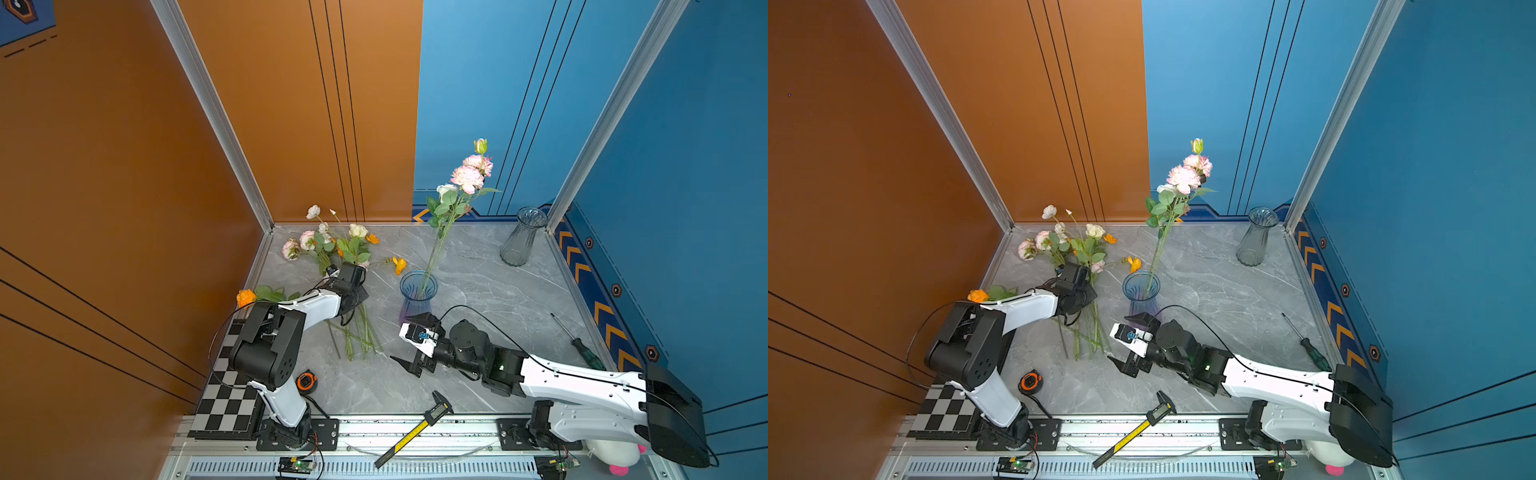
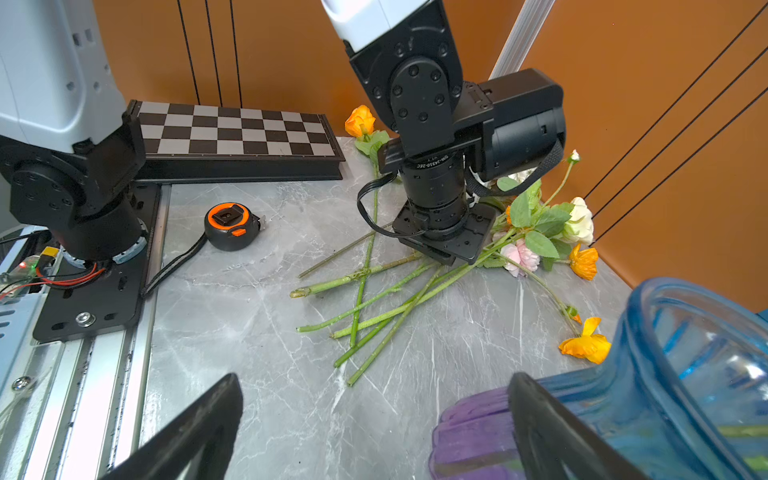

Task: Arrange the flowers into the vase
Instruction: 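Return the left gripper to the flower pile and lower onto the stems, then grasp another pink rose stem with the left gripper and lift it upright, then carry the second pink rose to the vase and lower its stem inside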

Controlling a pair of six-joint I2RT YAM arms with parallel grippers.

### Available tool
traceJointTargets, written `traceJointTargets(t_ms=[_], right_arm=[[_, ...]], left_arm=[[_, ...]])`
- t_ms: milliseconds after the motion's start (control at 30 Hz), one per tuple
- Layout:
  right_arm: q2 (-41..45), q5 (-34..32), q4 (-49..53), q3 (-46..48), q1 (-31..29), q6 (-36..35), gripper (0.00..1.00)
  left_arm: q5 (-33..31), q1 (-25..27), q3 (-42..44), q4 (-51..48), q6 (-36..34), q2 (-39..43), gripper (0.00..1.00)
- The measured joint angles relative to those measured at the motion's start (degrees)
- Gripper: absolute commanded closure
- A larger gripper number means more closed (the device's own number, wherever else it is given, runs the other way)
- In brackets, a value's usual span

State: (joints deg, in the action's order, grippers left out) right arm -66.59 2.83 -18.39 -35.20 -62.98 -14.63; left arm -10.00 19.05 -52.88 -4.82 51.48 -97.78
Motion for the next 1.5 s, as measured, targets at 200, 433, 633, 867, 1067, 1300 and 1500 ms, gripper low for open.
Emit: traceJointTargets(t_ms=[200, 433, 633, 867, 1067, 1300, 1500], right_arm=[[0.7, 0.02, 0.0, 0.0, 0.04, 0.0, 0.0], [1.38, 0.44, -0.02, 0.02, 0.57, 0.07, 0.0], [2.89, 1.84, -0.42, 0.68, 2.29, 1.14, 0.0], [7.21, 3.19, -2.47, 3.8, 5.84, 4.04, 0.0], [12.59, 2.99, -5.77, 7.1, 8.59, 5.99, 0.0], [16.87, 1.18, -9.31, 10.93, 10.56, 7.74, 0.0], [18.95, -1.66, -10.62, 12.15, 11.13, 8.52, 0.0]], left_arm=[[-0.81, 0.02, 3.26, -0.31, 0.07, 6.97, 1.0], [-4.66, 0.79, 5.33, -2.93, -0.33, 19.78, 1.0], [-12.31, 5.51, 6.73, -3.43, -4.46, 32.26, 1.0], [-22.43, 19.12, 6.95, 7.8, -17.99, 40.11, 1.0], [-24.33, 25.4, 6.51, 18.51, -28.46, 40.28, 1.0], [-24.06, 29.73, 0.28, 27.23, -34.86, 37.88, 1.0], [-24.39, 33.59, -1.66, 41.53, -41.4, 33.18, 1.0]])
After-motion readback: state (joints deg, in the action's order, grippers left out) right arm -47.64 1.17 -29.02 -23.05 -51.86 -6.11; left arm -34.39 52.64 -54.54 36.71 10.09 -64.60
